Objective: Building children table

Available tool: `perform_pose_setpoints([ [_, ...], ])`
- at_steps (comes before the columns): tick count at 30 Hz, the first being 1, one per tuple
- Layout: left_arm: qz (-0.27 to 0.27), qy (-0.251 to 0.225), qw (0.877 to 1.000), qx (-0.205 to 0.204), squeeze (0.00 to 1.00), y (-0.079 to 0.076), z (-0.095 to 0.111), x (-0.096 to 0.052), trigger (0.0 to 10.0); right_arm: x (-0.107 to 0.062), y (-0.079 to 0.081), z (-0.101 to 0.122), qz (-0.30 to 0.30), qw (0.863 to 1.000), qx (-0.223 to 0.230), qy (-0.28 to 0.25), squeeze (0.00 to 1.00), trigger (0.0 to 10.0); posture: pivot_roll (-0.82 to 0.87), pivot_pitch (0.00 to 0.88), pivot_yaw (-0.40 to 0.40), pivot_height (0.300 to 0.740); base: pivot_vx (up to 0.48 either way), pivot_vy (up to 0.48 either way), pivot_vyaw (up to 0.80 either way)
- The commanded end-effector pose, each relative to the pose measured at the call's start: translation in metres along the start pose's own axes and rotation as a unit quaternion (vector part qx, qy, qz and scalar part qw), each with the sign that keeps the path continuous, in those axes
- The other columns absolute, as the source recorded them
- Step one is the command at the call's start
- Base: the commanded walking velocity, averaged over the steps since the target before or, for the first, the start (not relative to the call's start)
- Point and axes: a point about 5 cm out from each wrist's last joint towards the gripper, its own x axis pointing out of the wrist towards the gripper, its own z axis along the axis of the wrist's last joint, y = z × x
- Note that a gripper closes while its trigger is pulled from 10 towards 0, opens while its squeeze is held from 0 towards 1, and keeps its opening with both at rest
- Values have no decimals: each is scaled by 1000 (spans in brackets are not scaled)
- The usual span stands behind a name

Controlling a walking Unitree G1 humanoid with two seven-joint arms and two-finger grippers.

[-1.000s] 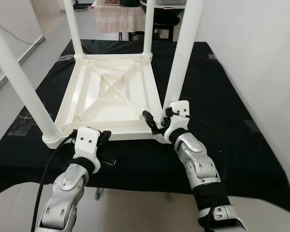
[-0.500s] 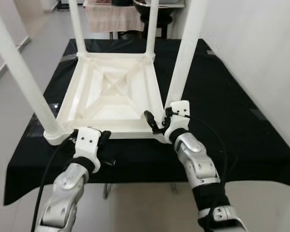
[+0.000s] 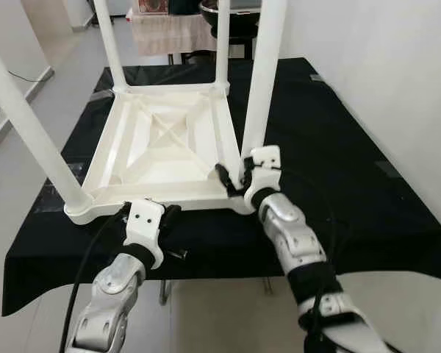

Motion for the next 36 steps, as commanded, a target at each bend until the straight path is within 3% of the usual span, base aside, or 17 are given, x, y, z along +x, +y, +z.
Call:
perform_pose_setpoints([
  [1,1,-1,1000,5,0,-2,0,-1,10000,5,5,-1,-1,1000,4,9,0,10000,117,92,-38,740,0,0,0],
  [8,1,-1,1000,0,0,-5,1,-5,10000,17,20,14,12,1000,13,-4,0,10000,131,112,-48,740,0,0,0],
  [16,1,-1,1000,-4,0,-5,1,-4,10000,10,17,-1,34,999,28,8,0,10000,112,115,-46,740,0,0,0],
  [19,3,-2,1000,-6,0,-5,1,-2,10000,6,19,-6,55,996,63,12,0,10000,86,108,-46,740,0,0,0],
  [22,3,-2,1000,-6,0,-5,1,-2,10000,5,21,-6,60,996,67,10,0,10000,86,108,-46,740,0,0,0],
  [24,2,-2,1000,-6,0,-5,1,-1,10000,3,42,-2,111,992,68,0,0,10000,83,106,-45,740,0,0,0],
  [30,3,-2,1000,-4,0,-5,2,-1,10000,2,60,1,145,987,69,-5,0,10000,92,102,-45,740,0,0,0],
  [36,3,-2,1000,-3,0,-4,2,-2,10000,5,51,5,131,989,63,-9,0,10000,92,102,-40,740,0,0,0],
])
